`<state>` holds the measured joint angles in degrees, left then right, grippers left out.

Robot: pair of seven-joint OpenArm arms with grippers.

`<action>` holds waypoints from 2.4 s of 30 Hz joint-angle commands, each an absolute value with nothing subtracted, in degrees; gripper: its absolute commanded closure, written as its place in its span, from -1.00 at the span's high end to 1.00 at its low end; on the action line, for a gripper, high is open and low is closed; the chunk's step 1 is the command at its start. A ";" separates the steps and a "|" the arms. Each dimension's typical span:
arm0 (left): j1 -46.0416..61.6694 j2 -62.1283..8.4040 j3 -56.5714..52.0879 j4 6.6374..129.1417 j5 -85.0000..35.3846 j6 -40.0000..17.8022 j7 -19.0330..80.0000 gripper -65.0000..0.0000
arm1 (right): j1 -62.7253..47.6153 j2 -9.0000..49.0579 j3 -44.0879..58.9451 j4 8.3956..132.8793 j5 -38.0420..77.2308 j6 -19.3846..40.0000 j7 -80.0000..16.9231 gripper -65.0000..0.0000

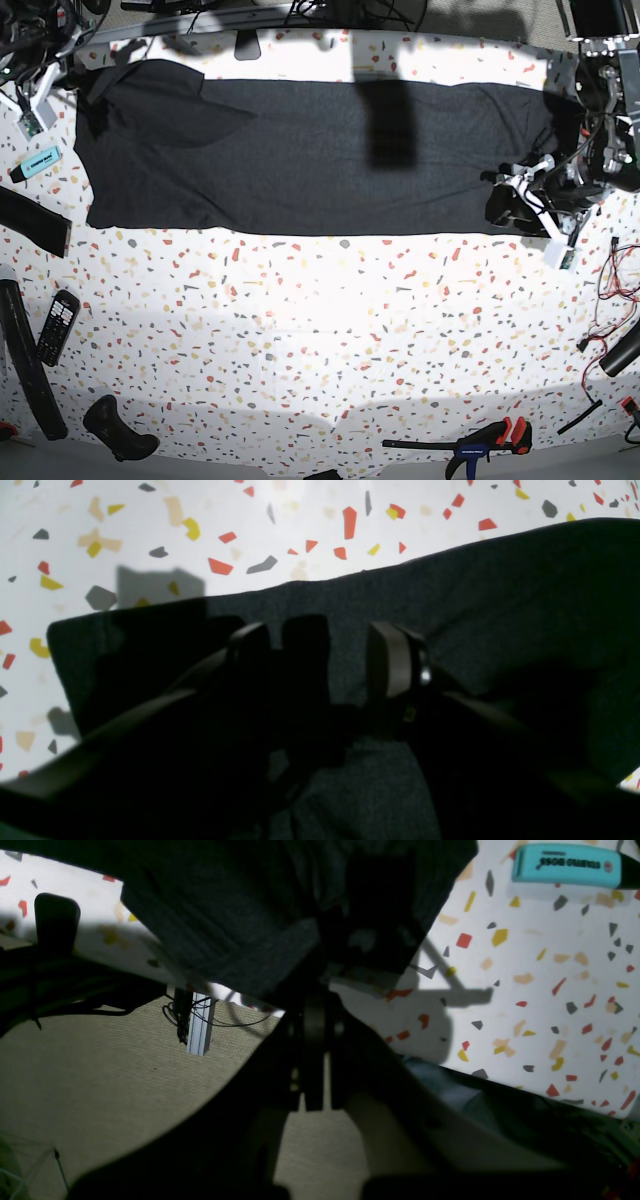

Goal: Fold the T-shirt properly
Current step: 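Smooth the strip end flat with the right gripper, then grasp the other strip end with the left gripper and pull it straight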

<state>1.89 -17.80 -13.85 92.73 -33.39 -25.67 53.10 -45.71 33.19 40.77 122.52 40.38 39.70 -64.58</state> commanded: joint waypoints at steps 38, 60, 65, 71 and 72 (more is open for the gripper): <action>1.13 -18.44 -14.22 93.76 -30.09 -25.69 52.25 -0.09 | -24.29 28.10 41.28 113.49 50.74 40.00 -64.36 0.16; 3.99 -29.08 -14.22 92.84 -31.81 -20.51 64.01 -0.09 | -24.12 28.12 41.30 113.49 58.98 40.00 -63.51 0.23; 3.77 -29.41 -14.22 86.43 -38.35 -21.78 62.02 -0.09 | -24.12 28.10 41.28 113.51 59.02 40.00 -64.07 0.23; 3.81 -29.41 -14.22 75.26 -38.57 -22.76 58.65 -0.09 | -24.12 28.10 41.28 113.51 59.02 40.00 -65.60 0.23; 3.81 -29.41 -14.22 73.67 -38.85 -22.79 58.67 -0.09 | -24.14 28.10 41.28 113.51 59.02 40.00 -65.60 0.23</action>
<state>3.36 -28.84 -14.33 74.08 -41.04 -23.53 55.77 -24.43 26.98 40.82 112.75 58.06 39.72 -66.57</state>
